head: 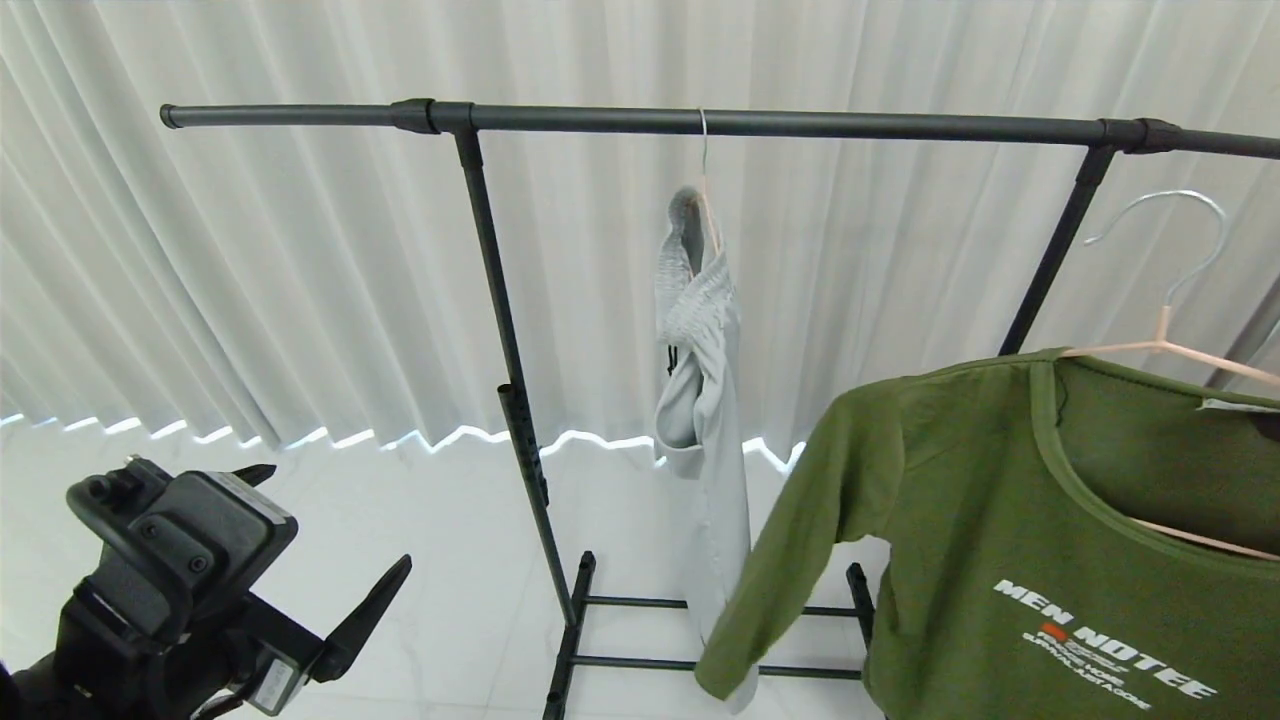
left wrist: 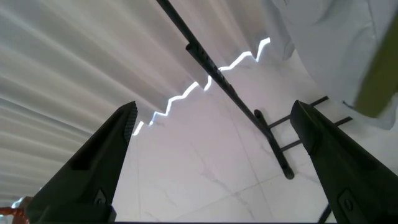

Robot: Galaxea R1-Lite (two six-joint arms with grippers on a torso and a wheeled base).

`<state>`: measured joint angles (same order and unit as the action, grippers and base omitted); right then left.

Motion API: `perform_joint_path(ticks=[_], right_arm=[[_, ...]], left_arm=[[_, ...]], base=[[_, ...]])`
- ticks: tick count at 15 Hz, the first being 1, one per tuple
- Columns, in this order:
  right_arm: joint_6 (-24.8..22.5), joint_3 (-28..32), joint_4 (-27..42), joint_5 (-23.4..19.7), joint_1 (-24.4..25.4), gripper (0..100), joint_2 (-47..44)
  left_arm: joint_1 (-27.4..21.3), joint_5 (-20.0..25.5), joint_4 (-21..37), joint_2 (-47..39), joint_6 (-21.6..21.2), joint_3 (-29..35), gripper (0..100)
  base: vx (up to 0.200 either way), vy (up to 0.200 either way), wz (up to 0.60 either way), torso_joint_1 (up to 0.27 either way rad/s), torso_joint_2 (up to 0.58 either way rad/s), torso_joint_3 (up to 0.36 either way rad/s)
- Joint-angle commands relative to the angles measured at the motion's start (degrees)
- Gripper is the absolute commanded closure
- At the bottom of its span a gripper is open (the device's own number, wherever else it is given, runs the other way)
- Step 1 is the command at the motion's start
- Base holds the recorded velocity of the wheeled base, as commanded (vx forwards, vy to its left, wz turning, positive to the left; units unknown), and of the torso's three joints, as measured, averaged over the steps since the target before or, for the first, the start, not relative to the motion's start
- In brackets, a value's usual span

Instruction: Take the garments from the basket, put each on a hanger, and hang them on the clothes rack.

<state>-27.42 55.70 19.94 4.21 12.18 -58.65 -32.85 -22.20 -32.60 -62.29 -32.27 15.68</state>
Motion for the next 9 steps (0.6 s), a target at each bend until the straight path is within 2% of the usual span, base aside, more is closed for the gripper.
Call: perform_joint_path(ticks=[1,3,5,9], right_arm=[[-0.1,-0.1,1.7,2.2,-8.0,100,2.1],[-0.1,0.2,1.6,6.0,-13.9,100,1.4],[0.2,0.4,0.9,5.9,-16.7,100,0.6],[6.9,0.9,-0.3,5.8,-16.0,100,-0.6]], left_arm=[[0.0,0.1,0.0,1.2,-0.8,-0.8,0],[0.0,0.1,0.0,1.7,-0.8,-1.0,0],[0.0,0.1,0.0,1.7,-0.9,-0.9,0],[0.0,-0.2,0.0,1.4,-1.2,-0.7,0]], base=[[0.0,0.0,0.0,0.0,0.0,0.0],[0.0,0.0,0.0,0.0,0.0,0.0],[0.0,0.0,0.0,0.0,0.0,0.0],[0.0,0.0,0.0,0.0,0.0,0.0]])
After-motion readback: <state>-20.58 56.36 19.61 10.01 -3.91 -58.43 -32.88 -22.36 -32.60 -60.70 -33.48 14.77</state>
